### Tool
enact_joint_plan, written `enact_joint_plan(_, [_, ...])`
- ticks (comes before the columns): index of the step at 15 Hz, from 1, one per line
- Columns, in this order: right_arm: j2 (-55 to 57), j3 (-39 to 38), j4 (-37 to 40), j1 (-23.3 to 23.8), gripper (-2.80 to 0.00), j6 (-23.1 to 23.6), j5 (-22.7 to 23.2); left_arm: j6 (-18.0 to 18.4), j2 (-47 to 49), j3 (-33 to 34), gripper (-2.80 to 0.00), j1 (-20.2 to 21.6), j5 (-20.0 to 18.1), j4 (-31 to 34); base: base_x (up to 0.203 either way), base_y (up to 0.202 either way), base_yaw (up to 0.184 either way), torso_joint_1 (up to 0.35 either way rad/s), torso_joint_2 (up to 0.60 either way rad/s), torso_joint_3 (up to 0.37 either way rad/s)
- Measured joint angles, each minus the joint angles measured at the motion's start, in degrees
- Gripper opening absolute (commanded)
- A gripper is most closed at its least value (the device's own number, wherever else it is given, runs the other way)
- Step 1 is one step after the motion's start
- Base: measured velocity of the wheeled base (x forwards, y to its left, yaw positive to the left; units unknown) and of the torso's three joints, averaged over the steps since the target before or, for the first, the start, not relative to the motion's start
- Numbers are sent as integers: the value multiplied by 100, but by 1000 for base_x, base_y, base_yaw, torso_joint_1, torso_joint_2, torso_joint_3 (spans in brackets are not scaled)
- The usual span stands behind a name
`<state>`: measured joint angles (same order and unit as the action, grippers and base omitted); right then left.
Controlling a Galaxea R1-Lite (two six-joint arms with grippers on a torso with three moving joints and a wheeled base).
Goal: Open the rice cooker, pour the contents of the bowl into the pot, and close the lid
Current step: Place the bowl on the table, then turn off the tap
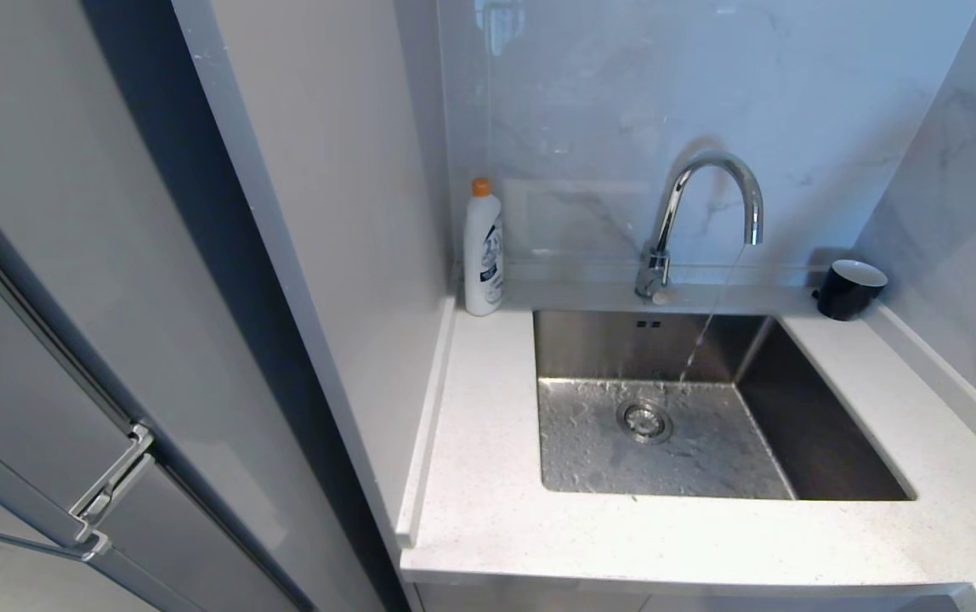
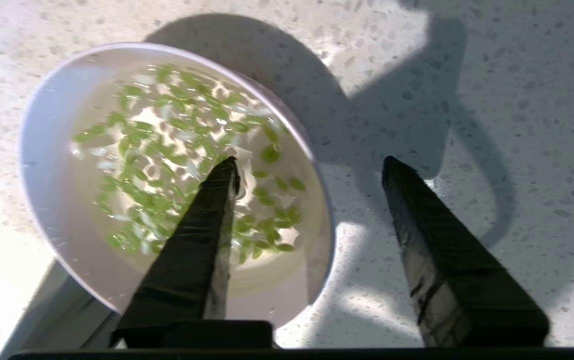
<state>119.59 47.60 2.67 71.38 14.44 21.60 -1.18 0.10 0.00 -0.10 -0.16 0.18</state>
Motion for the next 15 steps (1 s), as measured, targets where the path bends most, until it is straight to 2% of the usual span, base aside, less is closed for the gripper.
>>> enact_joint_plan(4, [-395,-43,170,14,0,-194,378,2,0,0,-280,-1,0,-2,0,0,0,0,0,0])
enact_joint_plan(8, [-1218,-37,908,14,0,-198,740,0,0,0,-280,-1,-3,0,0,0,0,0,0,0])
enact_joint_plan(11, [-2010,49,1359,-5,0,-193,1205,-2,0,0,-280,0,-2,0,0,0,0,0,0,0])
enact_joint_plan(15, [-3030,322,2433,-510,0,-188,1977,0,0,0,-280,0,0,0,0,0,0,0,0,0])
